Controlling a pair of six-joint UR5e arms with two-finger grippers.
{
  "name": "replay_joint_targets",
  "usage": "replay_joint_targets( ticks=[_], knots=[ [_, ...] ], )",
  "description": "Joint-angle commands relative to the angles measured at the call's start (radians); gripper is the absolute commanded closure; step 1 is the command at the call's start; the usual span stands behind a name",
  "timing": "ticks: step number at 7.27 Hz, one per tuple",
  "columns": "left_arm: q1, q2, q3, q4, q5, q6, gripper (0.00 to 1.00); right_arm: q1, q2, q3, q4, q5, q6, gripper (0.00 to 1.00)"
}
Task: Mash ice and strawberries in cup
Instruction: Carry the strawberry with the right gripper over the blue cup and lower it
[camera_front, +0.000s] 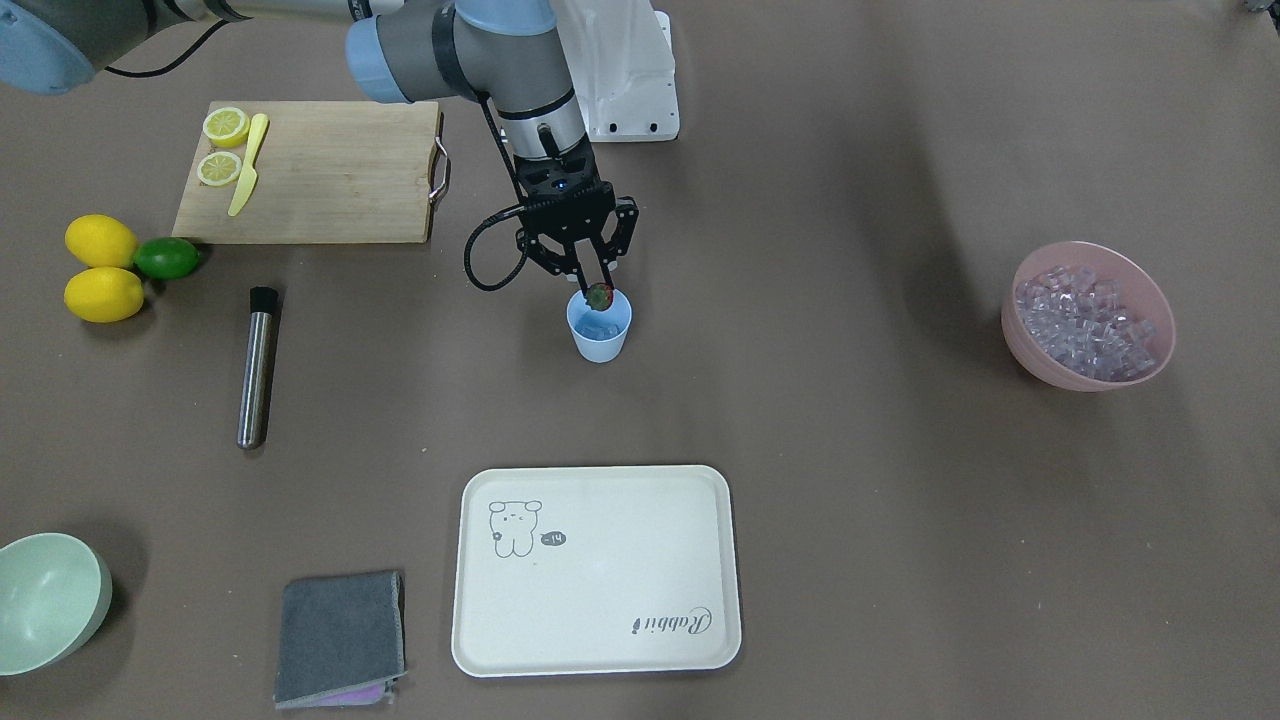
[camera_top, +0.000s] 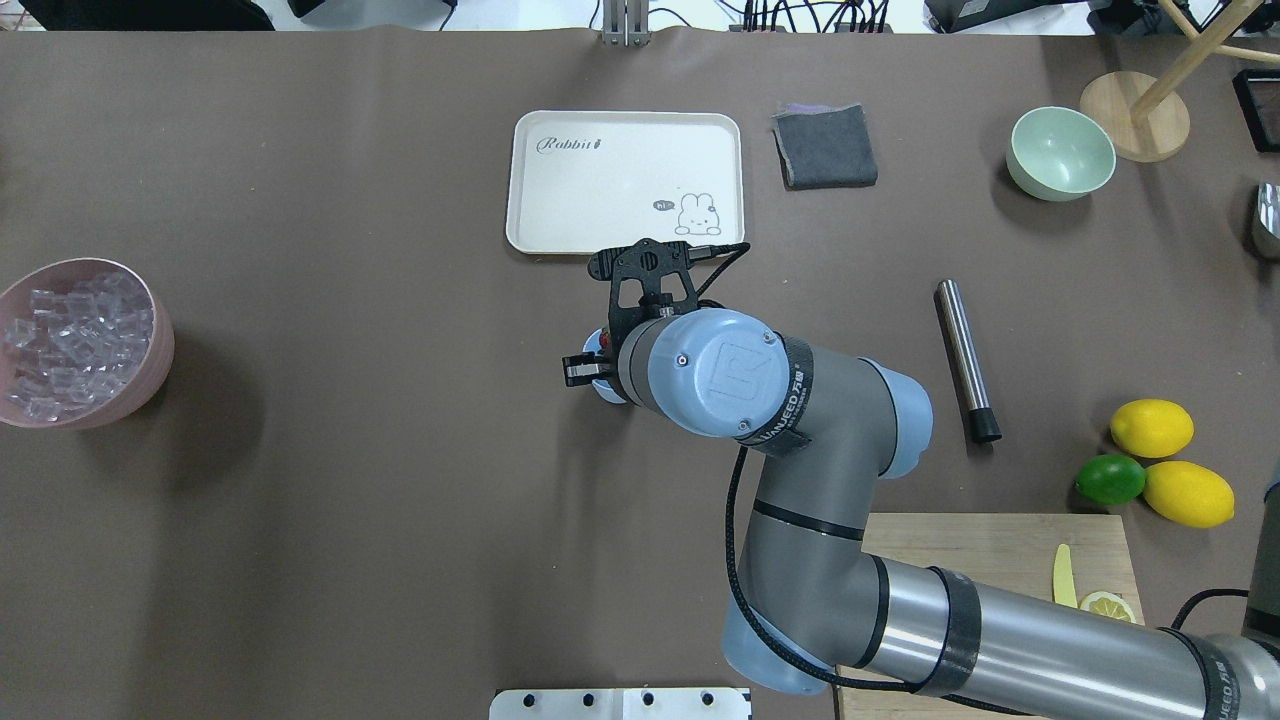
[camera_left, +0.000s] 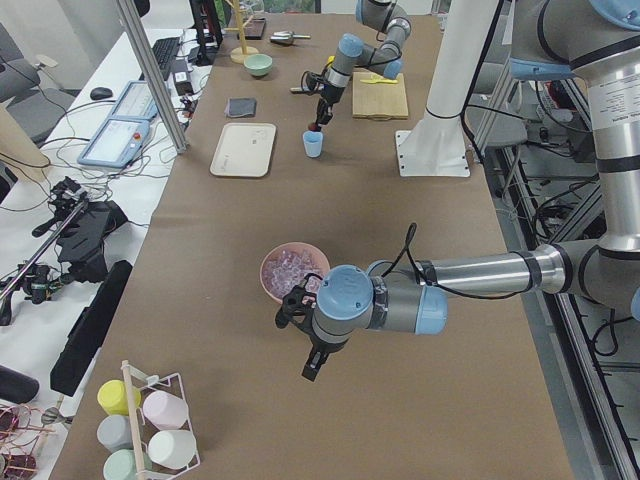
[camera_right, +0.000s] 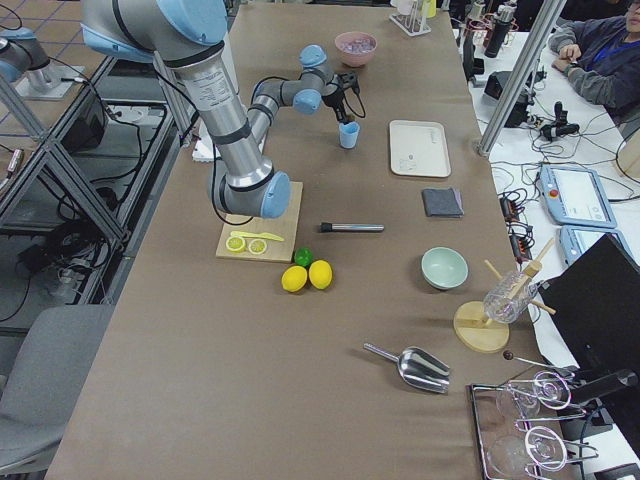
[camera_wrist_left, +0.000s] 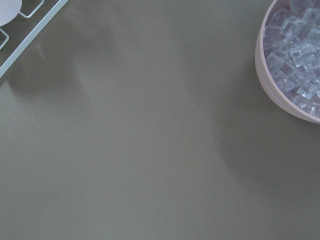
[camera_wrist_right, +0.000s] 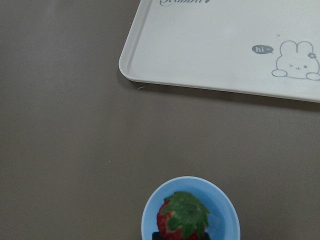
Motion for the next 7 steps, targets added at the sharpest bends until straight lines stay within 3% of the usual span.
replay_joint_targets(
  ticks=[1, 2, 4, 5, 6, 7],
  knots=[
    [0.000, 0.002, 0.002, -0.004, 0.000, 0.000, 0.01, 0.002, 0.009, -0.009, 0.000, -0.007, 0.006, 0.70],
    [0.000, 0.002, 0.002, -0.004, 0.001, 0.000, 0.01, 0.007, 0.010, -0.008, -0.011, -0.009, 0.014, 0.01],
    [0.000, 0.002, 0.003, -0.004, 0.001, 0.000, 0.01, 0.017, 0.007, -0.001, -0.014, 0.040, 0.015, 0.00],
    [0.000, 0.002, 0.005, -0.004, 0.001, -0.001, 0.00, 0.034, 0.004, -0.001, -0.015, 0.113, 0.015, 0.00],
    [0.000, 0.002, 0.006, -0.004, 0.001, -0.001, 0.01, 0.062, 0.001, 0.003, -0.103, 0.184, 0.014, 0.00],
    [0.000, 0.002, 0.008, -0.002, 0.003, -0.001, 0.01, 0.107, 0.003, 0.031, -0.282, 0.227, -0.009, 0.00]
  ],
)
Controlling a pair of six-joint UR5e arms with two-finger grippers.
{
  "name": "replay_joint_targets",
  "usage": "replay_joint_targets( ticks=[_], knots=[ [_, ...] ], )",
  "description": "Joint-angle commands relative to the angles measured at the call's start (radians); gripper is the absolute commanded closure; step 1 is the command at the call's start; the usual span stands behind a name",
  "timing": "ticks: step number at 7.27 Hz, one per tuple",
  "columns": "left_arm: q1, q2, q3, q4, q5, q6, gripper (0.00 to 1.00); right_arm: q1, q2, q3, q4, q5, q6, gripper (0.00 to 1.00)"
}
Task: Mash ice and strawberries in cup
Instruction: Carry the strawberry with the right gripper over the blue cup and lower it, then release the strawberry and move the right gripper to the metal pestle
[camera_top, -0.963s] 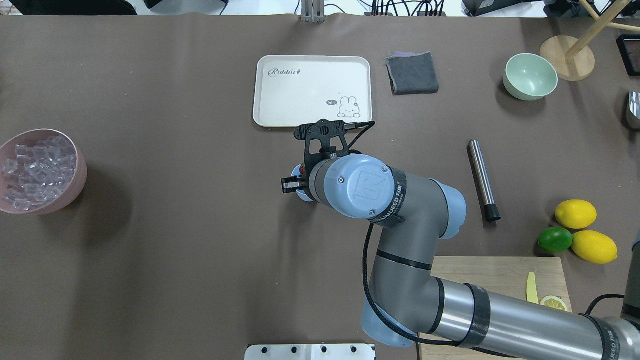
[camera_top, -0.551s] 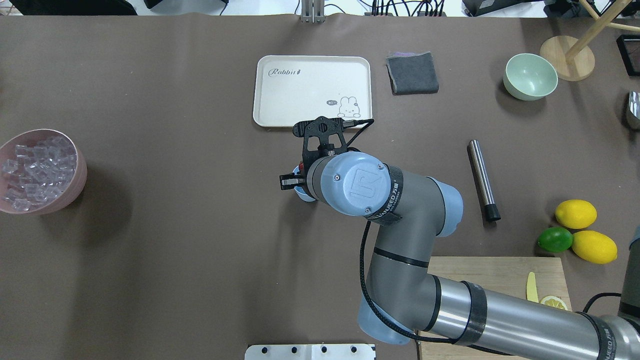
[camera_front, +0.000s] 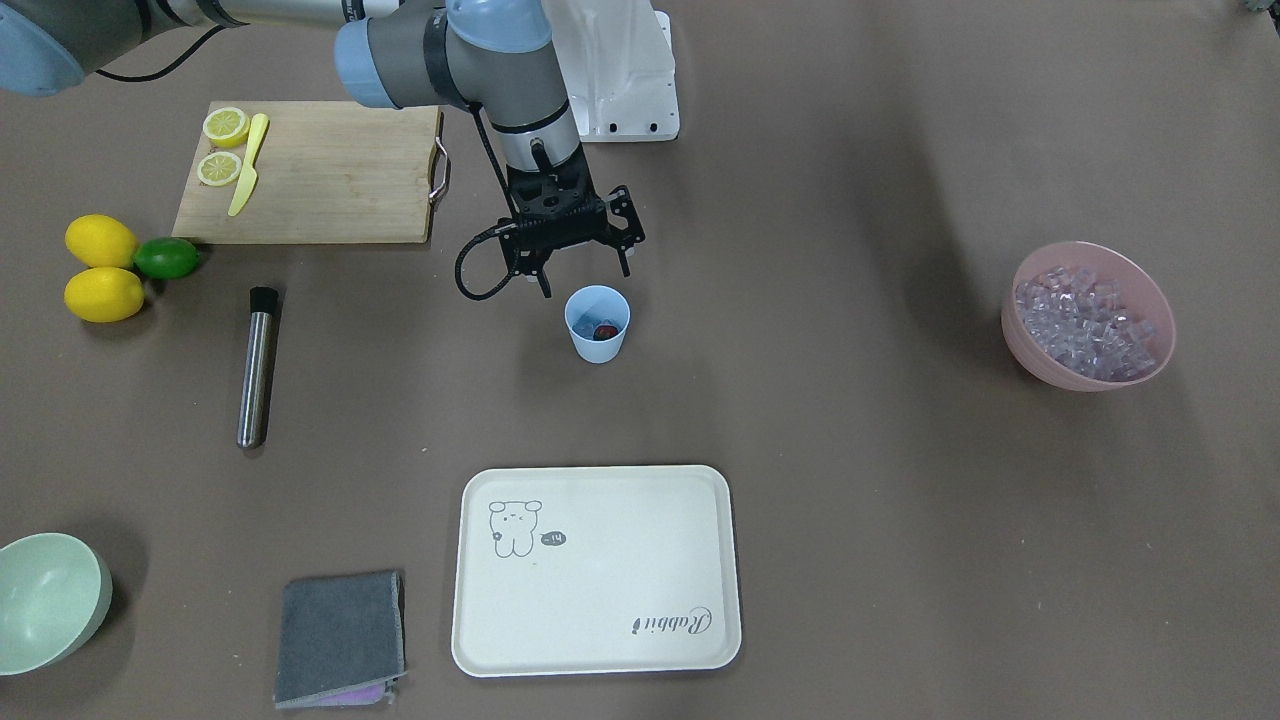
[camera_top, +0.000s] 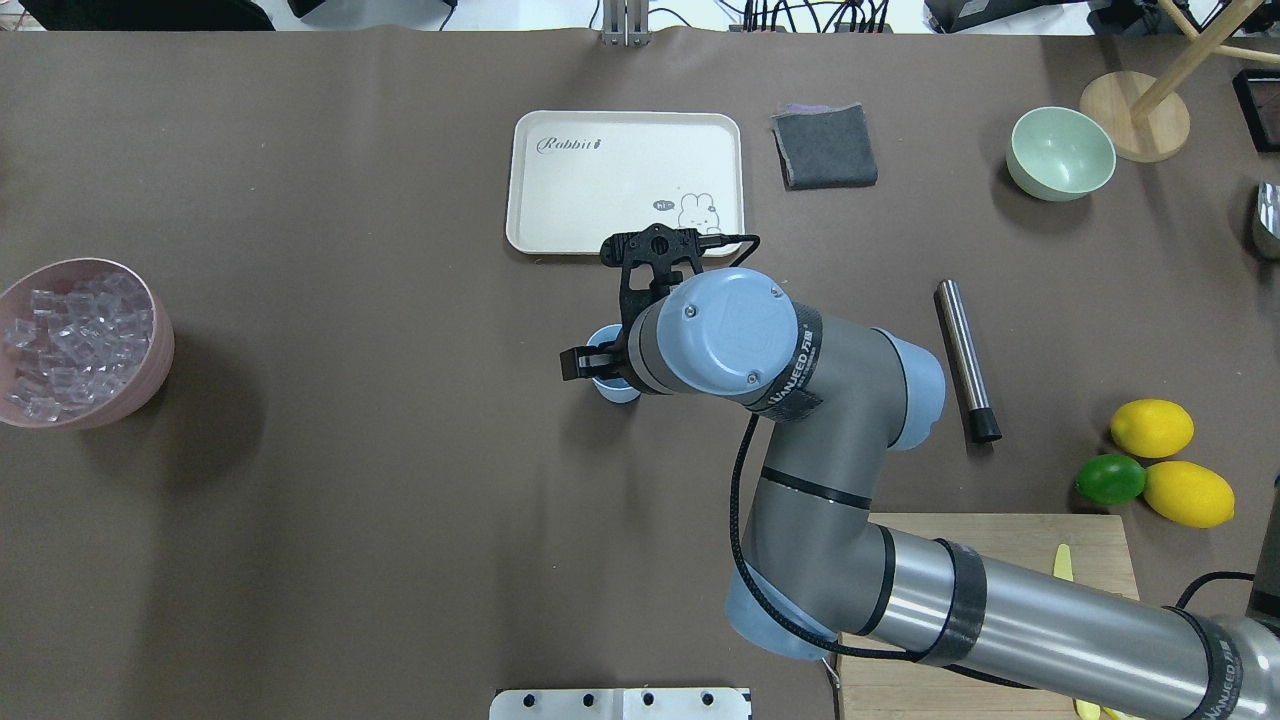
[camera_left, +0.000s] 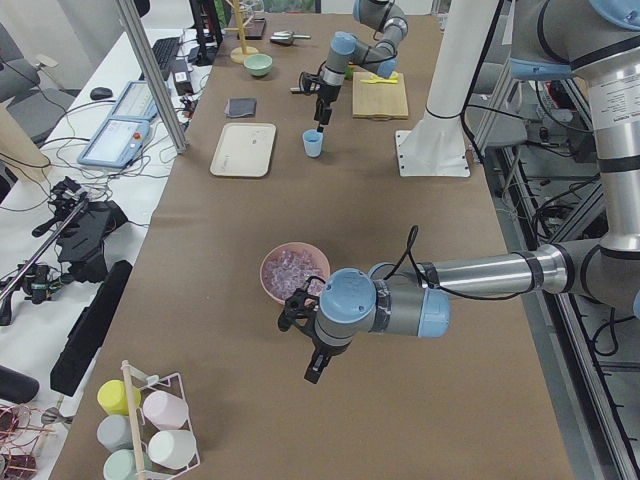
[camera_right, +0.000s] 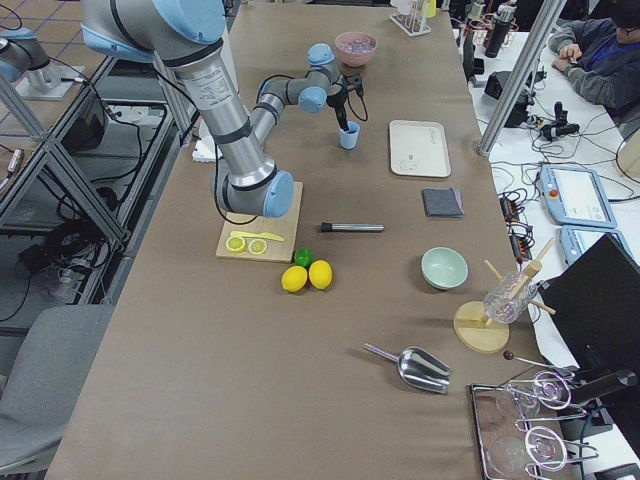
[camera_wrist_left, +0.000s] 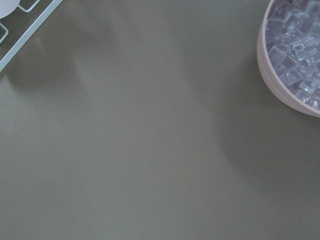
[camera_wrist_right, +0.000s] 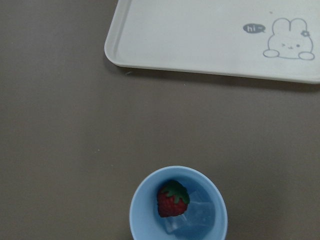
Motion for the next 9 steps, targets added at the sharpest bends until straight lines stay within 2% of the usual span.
replay_joint_targets(
  ticks=[1, 2, 3, 5, 6, 7, 9],
  knots=[
    [0.000, 0.000, 0.006, 0.001, 0.001, 0.000, 0.00, 0.120, -0.023, 0.026, -0.213, 0.160, -0.061, 0.00],
    [0.003, 0.000, 0.010, 0.001, 0.001, -0.002, 0.01, 0.180, -0.101, 0.046, -0.207, 0.244, -0.111, 0.00],
    [0.003, -0.002, 0.013, 0.001, 0.001, 0.000, 0.01, 0.231, -0.165, 0.081, -0.208, 0.262, -0.203, 0.00],
    [0.003, -0.002, 0.016, 0.001, 0.001, 0.000, 0.01, 0.323, -0.270, 0.087, -0.207, 0.363, -0.294, 0.00],
    [0.003, 0.000, 0.017, 0.001, 0.000, 0.001, 0.00, 0.360, -0.289, 0.075, -0.208, 0.404, -0.302, 0.00],
    [0.003, 0.000, 0.023, 0.000, 0.000, 0.001, 0.01, 0.392, -0.280, 0.023, -0.213, 0.409, -0.313, 0.00],
    [0.003, 0.000, 0.026, -0.005, 0.000, 0.001, 0.01, 0.470, -0.202, -0.140, -0.213, 0.470, -0.429, 0.00]
  ],
)
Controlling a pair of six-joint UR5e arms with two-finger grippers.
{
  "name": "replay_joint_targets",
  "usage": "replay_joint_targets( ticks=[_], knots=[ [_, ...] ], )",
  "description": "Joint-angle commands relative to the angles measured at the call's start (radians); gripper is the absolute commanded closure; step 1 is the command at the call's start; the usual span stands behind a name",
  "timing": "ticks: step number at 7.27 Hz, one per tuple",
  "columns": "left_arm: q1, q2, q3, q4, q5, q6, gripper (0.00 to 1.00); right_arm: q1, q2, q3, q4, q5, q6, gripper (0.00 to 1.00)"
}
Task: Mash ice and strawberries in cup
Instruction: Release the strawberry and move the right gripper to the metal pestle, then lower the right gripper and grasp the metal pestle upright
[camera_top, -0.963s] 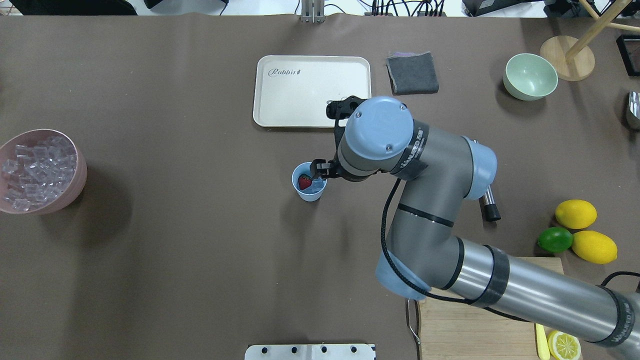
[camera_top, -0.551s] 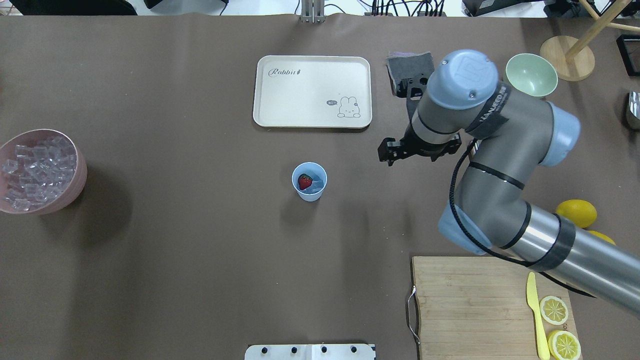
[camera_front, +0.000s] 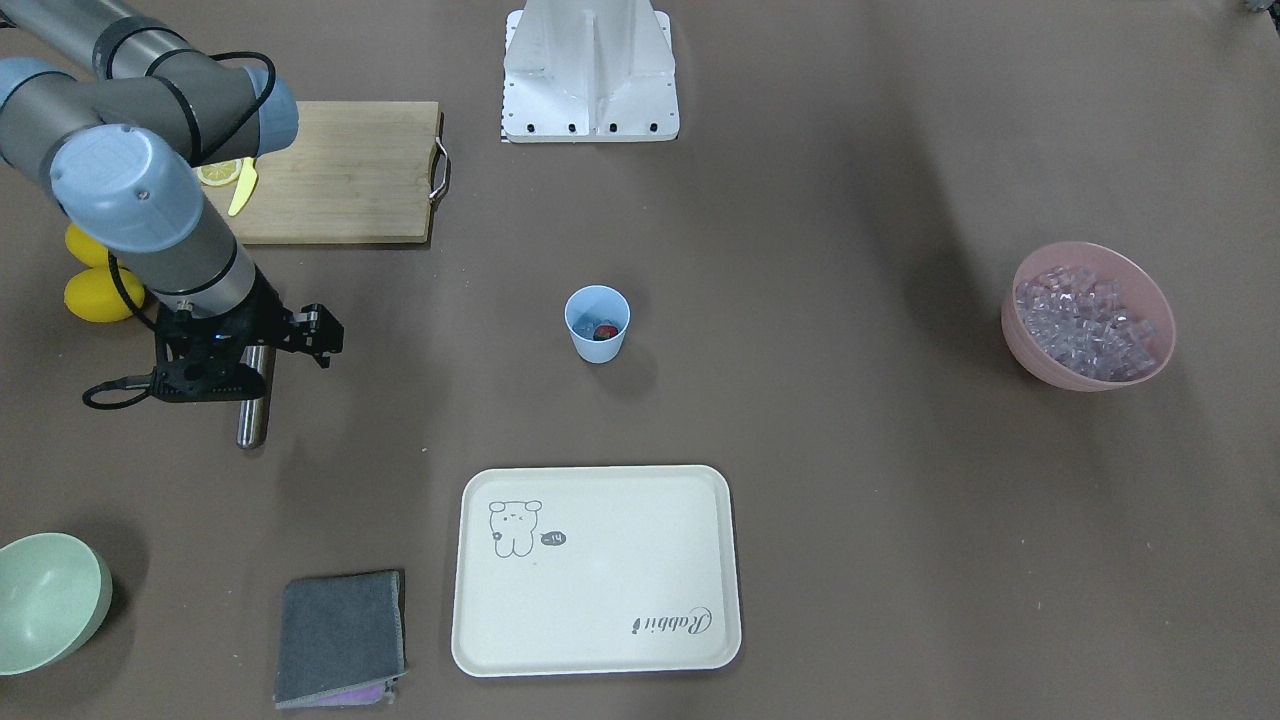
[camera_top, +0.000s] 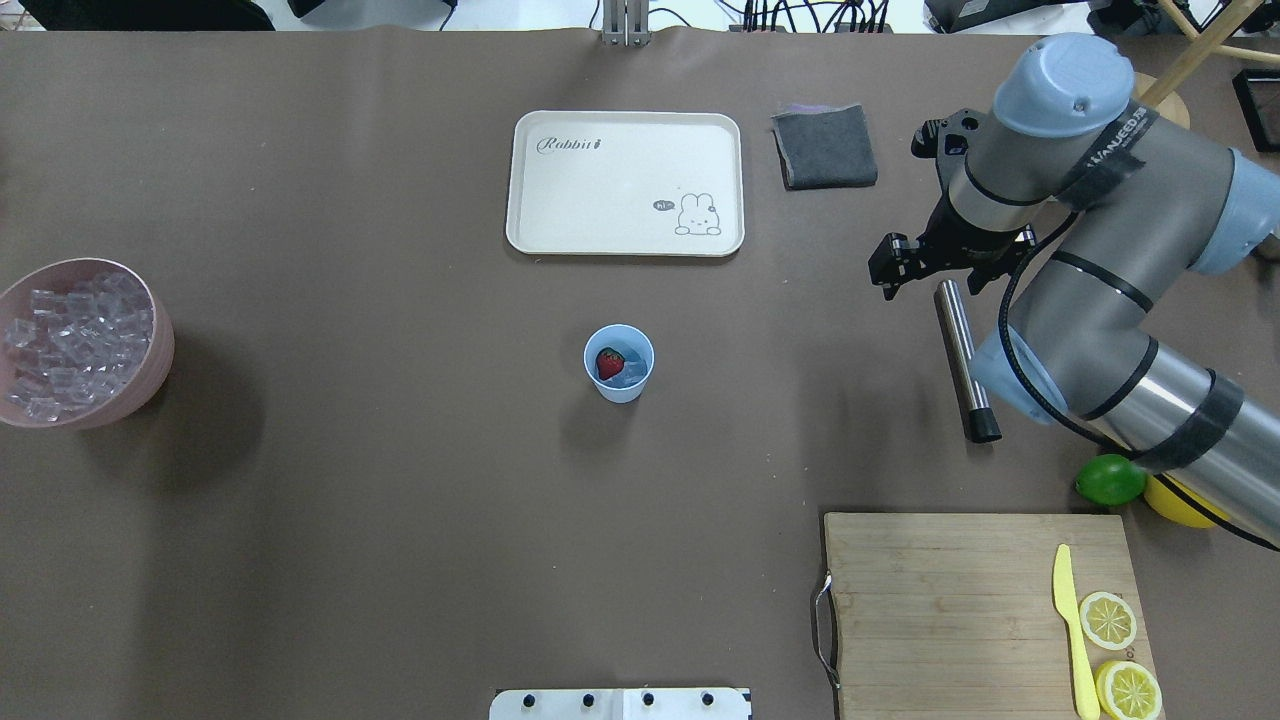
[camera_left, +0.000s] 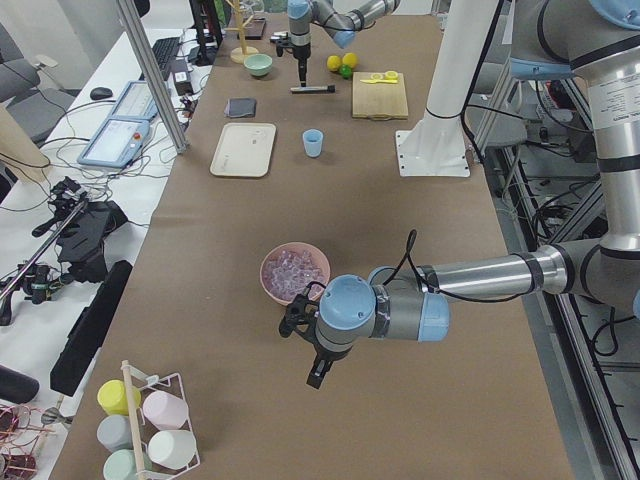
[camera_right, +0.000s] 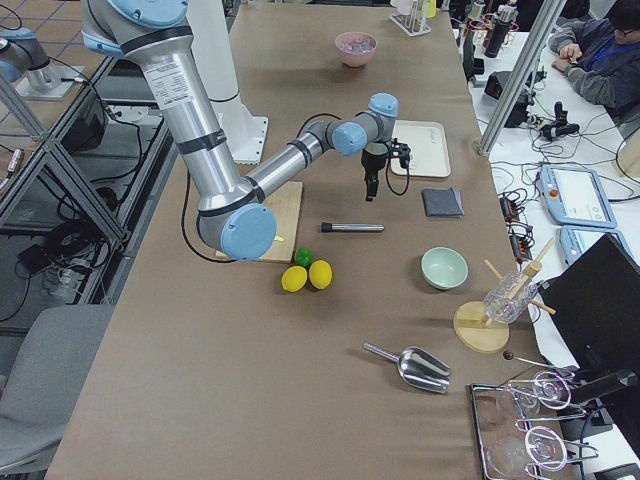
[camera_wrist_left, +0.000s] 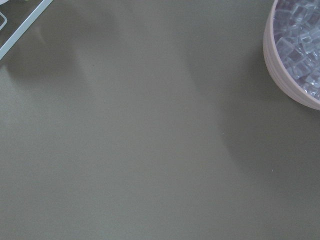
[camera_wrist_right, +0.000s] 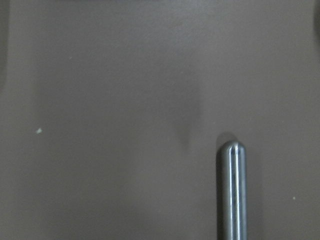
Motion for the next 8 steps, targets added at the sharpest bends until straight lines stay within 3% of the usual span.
replay_joint_targets(
  ticks=[1, 6, 8],
  knots=[
    [-0.003, 0.001, 0.003, -0.016, 0.000, 0.000, 0.01, 0.065, 0.073, -0.183, 0.001, 0.043, -0.100, 0.00],
    [-0.003, 0.014, 0.032, -0.100, 0.064, 0.000, 0.01, 0.023, 0.015, -0.224, 0.007, 0.107, -0.163, 0.00],
    [-0.003, 0.024, 0.037, -0.102, 0.066, 0.000, 0.01, 0.012, -0.017, -0.224, 0.060, 0.115, -0.157, 0.06]
  ],
)
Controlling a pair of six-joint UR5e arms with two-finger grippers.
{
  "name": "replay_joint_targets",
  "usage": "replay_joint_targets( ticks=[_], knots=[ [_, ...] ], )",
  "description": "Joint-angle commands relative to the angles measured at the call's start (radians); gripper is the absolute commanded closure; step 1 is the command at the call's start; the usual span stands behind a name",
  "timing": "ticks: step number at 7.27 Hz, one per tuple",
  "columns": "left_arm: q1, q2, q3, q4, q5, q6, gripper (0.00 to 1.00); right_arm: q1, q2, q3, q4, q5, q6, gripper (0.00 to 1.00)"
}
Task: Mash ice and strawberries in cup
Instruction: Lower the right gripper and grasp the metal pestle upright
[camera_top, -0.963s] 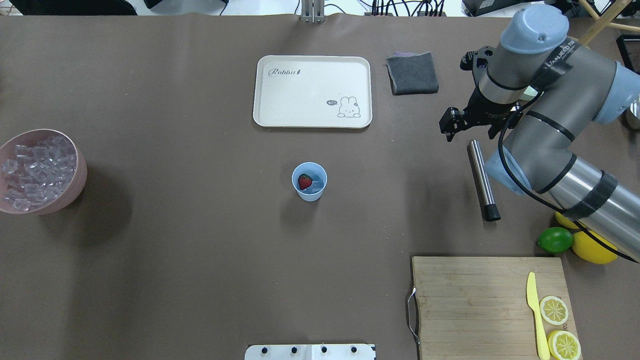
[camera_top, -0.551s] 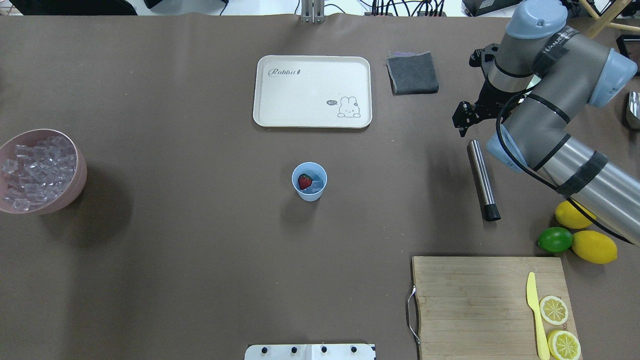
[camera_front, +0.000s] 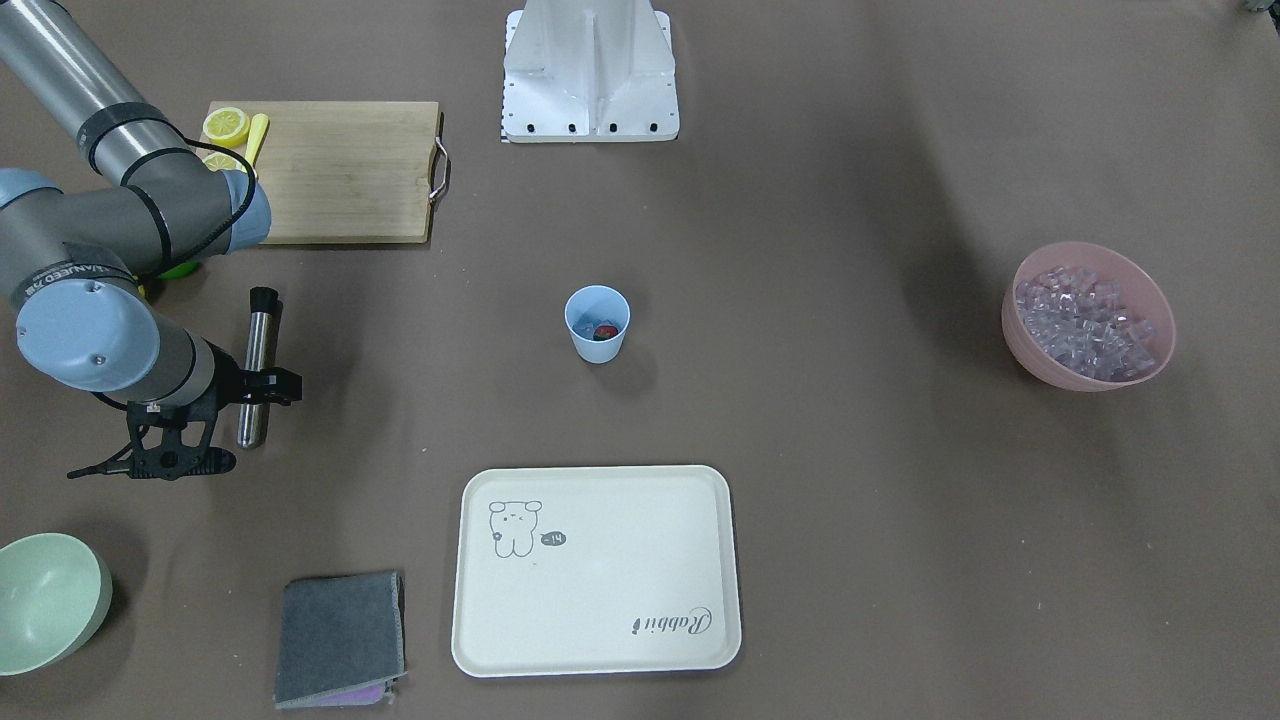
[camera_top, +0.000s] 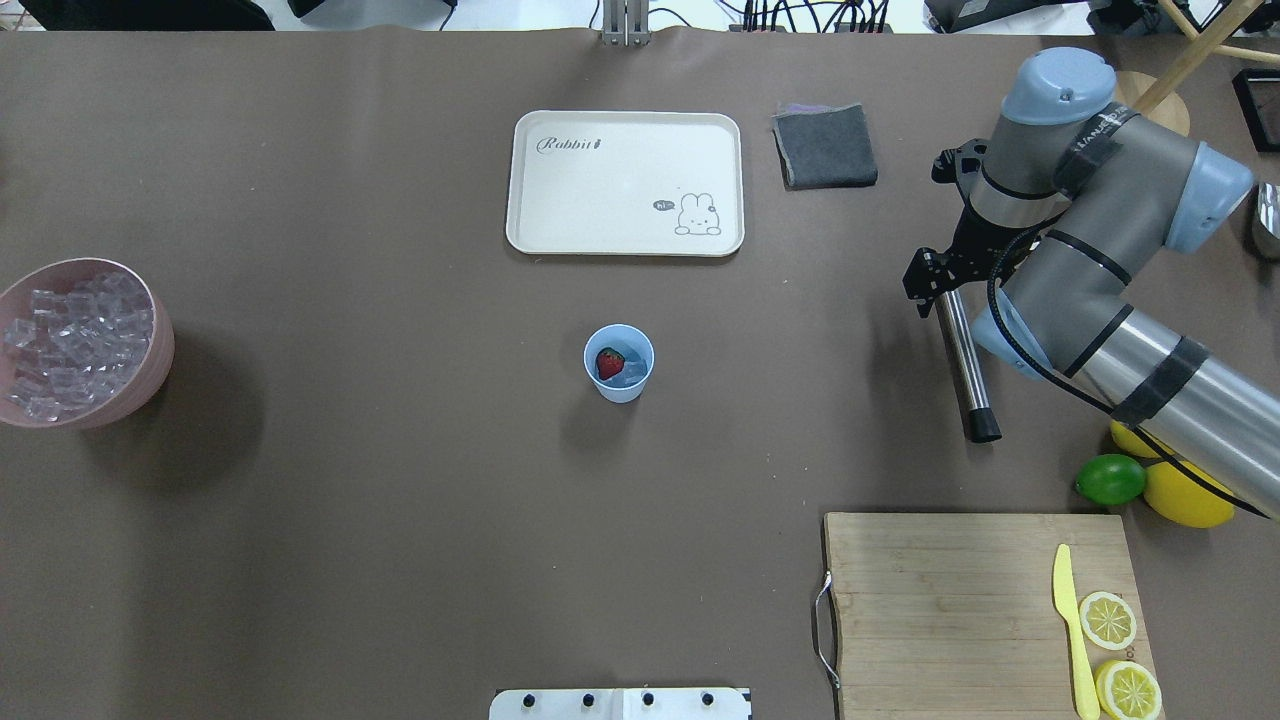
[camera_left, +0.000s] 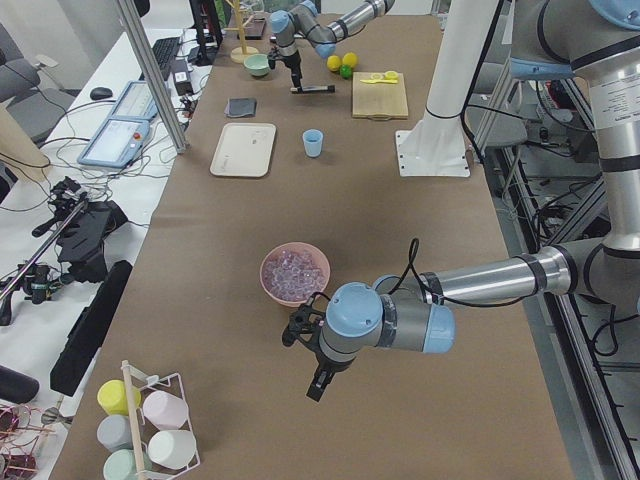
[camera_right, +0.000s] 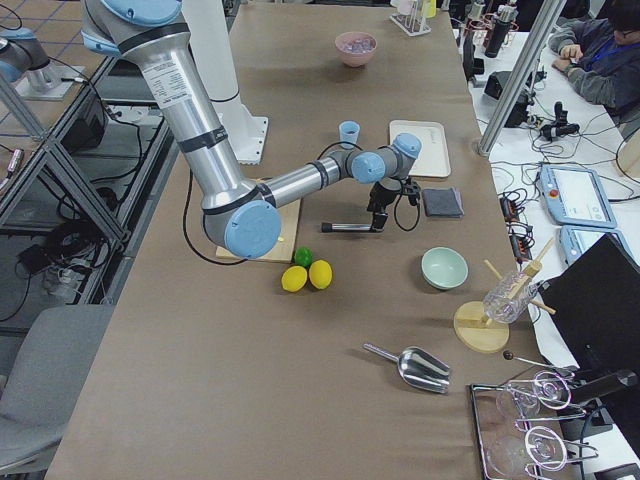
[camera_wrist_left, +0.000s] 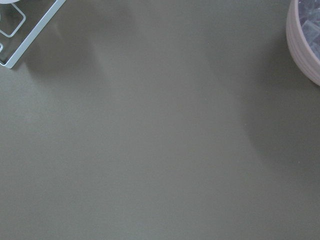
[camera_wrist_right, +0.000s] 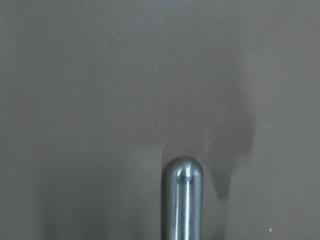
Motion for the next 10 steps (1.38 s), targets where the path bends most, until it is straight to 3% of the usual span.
replay_joint_targets(
  ticks=[1, 2, 9, 10],
  knots=[
    [0.000, 0.020, 0.004, -0.026, 0.002, 0.000, 0.01, -0.006, -0.034, -0.006, 0.060, 0.011, 0.004, 0.25],
    [0.000, 0.035, 0.004, -0.048, 0.002, 0.000, 0.01, -0.006, -0.035, -0.014, 0.075, 0.025, 0.004, 0.36],
    [0.000, 0.040, 0.004, -0.054, 0.019, 0.000, 0.01, -0.020, -0.035, -0.012, 0.077, 0.030, 0.026, 0.41],
    [0.000, 0.040, 0.003, -0.054, 0.019, 0.000, 0.00, -0.021, -0.035, -0.012, 0.077, 0.030, 0.027, 0.65]
  ],
)
